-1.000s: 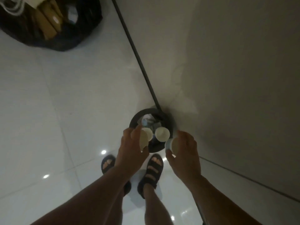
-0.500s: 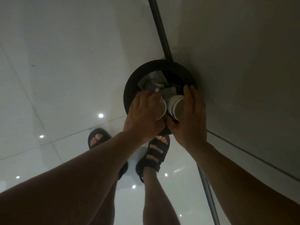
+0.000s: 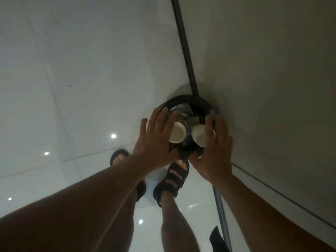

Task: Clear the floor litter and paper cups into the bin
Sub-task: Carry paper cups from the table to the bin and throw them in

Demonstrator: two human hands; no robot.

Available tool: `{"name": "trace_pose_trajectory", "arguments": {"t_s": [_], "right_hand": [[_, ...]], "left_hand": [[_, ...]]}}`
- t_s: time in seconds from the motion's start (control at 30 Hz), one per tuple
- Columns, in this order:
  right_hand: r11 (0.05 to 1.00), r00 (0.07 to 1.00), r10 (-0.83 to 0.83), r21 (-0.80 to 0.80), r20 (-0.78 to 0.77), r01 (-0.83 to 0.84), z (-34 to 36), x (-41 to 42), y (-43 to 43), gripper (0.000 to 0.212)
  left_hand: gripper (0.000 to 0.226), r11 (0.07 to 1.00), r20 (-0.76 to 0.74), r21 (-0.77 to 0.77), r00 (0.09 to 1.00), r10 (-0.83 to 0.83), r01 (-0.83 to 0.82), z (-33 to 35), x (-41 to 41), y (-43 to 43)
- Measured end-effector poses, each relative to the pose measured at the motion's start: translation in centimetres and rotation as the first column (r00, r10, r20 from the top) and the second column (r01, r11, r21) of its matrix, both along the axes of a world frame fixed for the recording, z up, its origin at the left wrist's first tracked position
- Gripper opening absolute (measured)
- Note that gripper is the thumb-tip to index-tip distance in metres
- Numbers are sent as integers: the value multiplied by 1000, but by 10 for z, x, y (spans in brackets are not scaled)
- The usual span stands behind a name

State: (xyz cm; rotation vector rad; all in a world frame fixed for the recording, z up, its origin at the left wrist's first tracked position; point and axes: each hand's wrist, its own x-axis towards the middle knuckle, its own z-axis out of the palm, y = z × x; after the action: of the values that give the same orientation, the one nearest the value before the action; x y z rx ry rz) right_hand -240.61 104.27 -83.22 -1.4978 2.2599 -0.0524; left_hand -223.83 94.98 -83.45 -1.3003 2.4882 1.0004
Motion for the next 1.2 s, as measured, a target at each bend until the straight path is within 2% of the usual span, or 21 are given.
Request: {"name": "trace_pose_trajectory", "arguments": {"t_s": [0.17, 0.33, 0.6, 0.77, 0.93, 1.07, 1.2], "right_hand": [[994, 995, 100, 37, 29, -101, 88, 32, -27, 110], [970, 968, 241, 5, 72, -242, 182, 74, -55, 96], [844, 845, 527, 61, 93, -533, 307, 128, -58, 89], [707, 707, 704, 35, 71, -707, 354, 163, -42, 87], [493, 495, 867, 42, 66, -869, 395, 214, -12, 86], [294, 295, 950, 21, 104, -955, 424, 266, 31, 86], [89, 86, 990, -23, 111, -996, 451, 320, 83, 84]], "left_hand": [[103, 995, 75, -32, 993, 92, -89, 92, 46, -21], [101, 972, 134, -81, 964, 229, -219, 189, 100, -18], [92, 867, 170, -168, 852, 495, -470, 331, 165, 35], [90, 663, 163, -231, 644, 748, -712, 387, 186, 116], [92, 387, 160, -250, 357, 920, -887, 416, 195, 211], [92, 128, 137, -288, 92, 986, -949, 445, 220, 290], [91, -71, 112, -346, -116, 987, -936, 474, 251, 367]]}}
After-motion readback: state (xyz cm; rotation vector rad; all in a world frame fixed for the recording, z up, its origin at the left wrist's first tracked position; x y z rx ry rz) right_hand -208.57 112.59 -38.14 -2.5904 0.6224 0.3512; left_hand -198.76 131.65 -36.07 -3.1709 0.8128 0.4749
